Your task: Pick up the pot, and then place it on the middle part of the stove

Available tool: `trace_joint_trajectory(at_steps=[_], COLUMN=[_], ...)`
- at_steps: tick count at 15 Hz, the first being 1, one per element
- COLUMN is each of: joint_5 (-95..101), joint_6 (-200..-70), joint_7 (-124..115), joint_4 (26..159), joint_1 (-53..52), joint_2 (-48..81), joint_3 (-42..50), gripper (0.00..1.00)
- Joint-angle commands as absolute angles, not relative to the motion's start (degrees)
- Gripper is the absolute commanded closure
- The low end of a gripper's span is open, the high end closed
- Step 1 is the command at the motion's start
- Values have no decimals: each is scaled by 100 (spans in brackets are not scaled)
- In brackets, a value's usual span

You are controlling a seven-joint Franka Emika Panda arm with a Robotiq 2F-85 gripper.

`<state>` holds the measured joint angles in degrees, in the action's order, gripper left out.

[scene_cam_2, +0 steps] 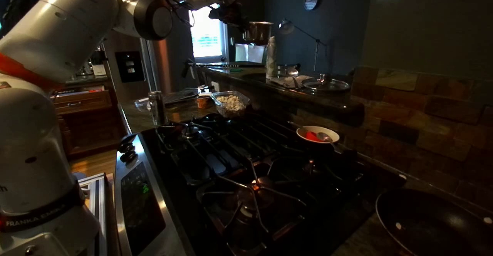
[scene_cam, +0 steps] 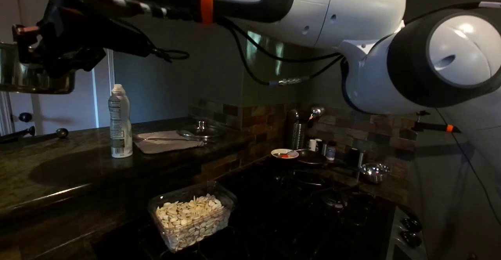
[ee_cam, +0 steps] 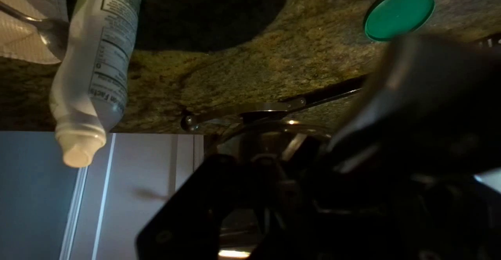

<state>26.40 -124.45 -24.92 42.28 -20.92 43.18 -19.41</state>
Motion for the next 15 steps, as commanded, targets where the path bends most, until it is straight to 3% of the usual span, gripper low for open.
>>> trace_joint_trajectory(at_steps=[1, 5, 6, 7, 11, 12, 15], joint_5=[2409, 2582, 2569, 2570, 2570, 2570, 2304], joint_6=[-12643, -12657, -12447, -12426, -12421, -12421, -12596], joint_7=[-1863, -2128, -1913, -1922, -1919, -1919, -1838], joint_4=[5491, 6419, 5513, 5635, 5631, 5630, 5749], joint_1=[-1579, -1258, -1498, -1451, -1464, -1466, -1115], joint_2=[3334, 2598, 3251, 3150, 3238, 3252, 3160], joint_3=[-2311, -2268, -2289, -2285, -2286, -2286, -2347], gripper=[98, 98, 98, 90, 90, 98, 98])
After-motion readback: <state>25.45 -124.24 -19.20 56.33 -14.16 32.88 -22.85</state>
